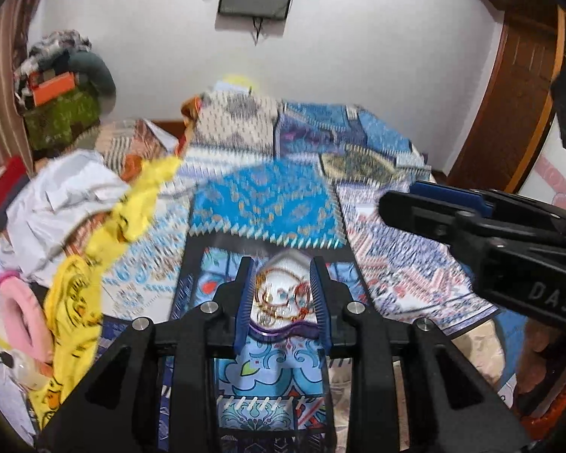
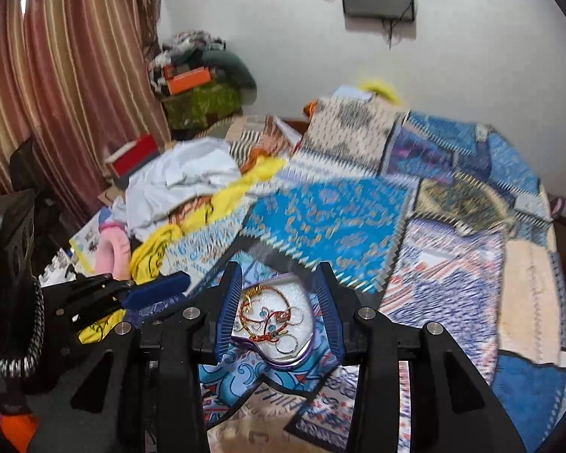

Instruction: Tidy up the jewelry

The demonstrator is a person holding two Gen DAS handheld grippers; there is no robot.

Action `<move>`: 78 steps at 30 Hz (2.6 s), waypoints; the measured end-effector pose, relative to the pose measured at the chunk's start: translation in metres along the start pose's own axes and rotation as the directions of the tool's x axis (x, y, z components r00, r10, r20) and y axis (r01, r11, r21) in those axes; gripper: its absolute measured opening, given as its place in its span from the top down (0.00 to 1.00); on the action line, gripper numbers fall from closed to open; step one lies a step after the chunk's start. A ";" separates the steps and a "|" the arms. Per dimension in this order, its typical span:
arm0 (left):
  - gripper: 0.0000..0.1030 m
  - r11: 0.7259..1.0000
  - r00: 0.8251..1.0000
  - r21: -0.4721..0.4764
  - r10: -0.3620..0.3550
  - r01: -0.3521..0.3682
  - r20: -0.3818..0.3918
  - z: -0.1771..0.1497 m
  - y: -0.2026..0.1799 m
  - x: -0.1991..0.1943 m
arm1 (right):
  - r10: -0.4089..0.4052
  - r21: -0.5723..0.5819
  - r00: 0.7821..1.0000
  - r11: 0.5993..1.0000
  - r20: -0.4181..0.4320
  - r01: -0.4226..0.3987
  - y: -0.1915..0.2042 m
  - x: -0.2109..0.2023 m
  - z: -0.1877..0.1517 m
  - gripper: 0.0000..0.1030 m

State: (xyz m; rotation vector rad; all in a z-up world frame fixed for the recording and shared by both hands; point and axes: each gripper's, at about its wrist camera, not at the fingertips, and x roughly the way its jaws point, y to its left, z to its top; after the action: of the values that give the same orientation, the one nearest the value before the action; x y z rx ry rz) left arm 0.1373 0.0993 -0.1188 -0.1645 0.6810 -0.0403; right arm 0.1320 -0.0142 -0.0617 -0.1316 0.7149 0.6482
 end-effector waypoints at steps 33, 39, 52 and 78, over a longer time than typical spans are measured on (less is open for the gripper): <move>0.01 0.985 0.813 0.004 0.141 -0.174 0.565 -0.011 -0.069 -0.228 | -0.183 0.062 0.825 0.982 0.534 0.178 0.038 -0.198 -0.027 0.00; 0.01 0.985 0.814 0.007 0.140 -0.175 0.564 -0.015 -0.072 -0.231 | -0.181 0.062 0.823 0.983 0.538 0.175 0.036 -0.203 -0.034 0.00; 0.01 0.986 0.826 0.011 0.135 -0.168 0.547 -0.013 -0.071 -0.220 | -0.173 0.065 0.840 0.984 0.514 0.163 0.035 -0.200 -0.038 0.00; 0.01 0.990 0.833 -0.005 0.122 -0.142 0.539 -0.012 -0.058 -0.216 | -0.175 0.073 0.854 0.984 0.490 0.160 0.032 -0.199 -0.036 0.00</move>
State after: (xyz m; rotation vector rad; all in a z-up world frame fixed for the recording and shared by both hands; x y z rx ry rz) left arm -0.0374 0.0601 0.0161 -0.0866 0.1229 0.1252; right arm -0.0206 -0.1012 0.0432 0.0042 0.2101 0.4729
